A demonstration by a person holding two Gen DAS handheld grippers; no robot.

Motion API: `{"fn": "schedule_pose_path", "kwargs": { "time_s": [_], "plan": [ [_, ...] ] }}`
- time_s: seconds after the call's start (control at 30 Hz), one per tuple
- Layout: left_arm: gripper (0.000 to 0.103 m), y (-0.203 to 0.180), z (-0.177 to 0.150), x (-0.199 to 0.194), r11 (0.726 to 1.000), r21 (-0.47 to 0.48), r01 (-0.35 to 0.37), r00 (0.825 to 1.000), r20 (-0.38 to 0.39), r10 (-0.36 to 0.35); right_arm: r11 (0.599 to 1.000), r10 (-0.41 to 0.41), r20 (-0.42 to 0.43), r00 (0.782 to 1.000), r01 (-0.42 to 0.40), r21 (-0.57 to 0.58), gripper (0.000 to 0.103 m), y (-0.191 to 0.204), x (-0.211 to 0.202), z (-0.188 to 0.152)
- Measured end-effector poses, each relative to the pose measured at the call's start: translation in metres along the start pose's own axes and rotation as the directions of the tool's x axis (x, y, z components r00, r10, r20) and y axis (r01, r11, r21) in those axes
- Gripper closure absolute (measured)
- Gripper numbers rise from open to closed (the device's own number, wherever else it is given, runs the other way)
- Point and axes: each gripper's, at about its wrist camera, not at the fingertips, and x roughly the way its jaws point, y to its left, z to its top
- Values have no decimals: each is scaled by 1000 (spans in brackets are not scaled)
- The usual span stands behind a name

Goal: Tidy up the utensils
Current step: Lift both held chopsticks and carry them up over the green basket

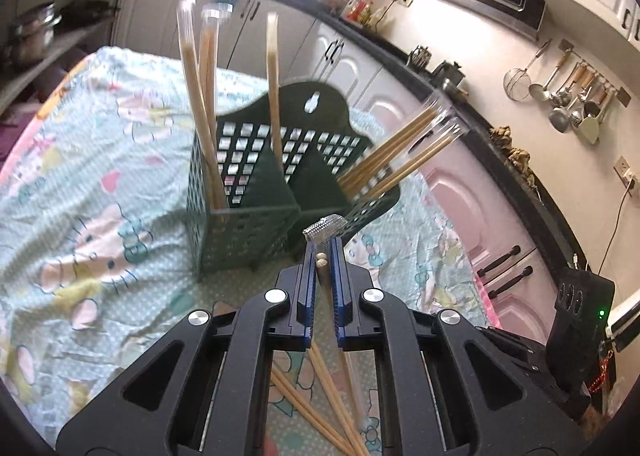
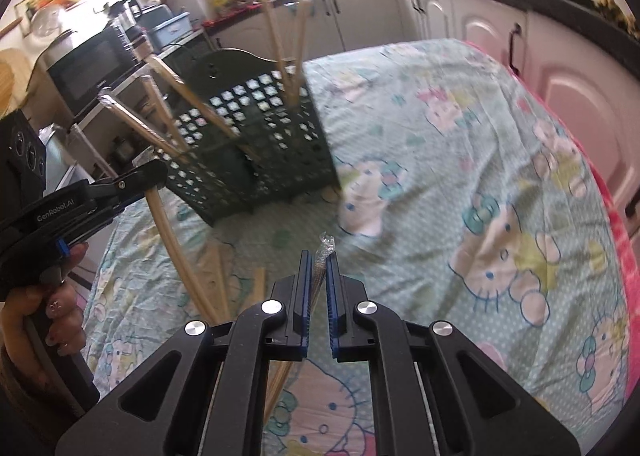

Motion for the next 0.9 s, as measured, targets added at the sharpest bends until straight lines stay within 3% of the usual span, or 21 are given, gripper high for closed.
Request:
{"fn": "schedule_pose_path", "kwargs": {
  "time_s": [0.9],
  "plan": [
    [100,-23,24,-70,995,95,-24,988,155,9,979,109,153,982,-79,-190,98,70,-44,56]
  ]
}}
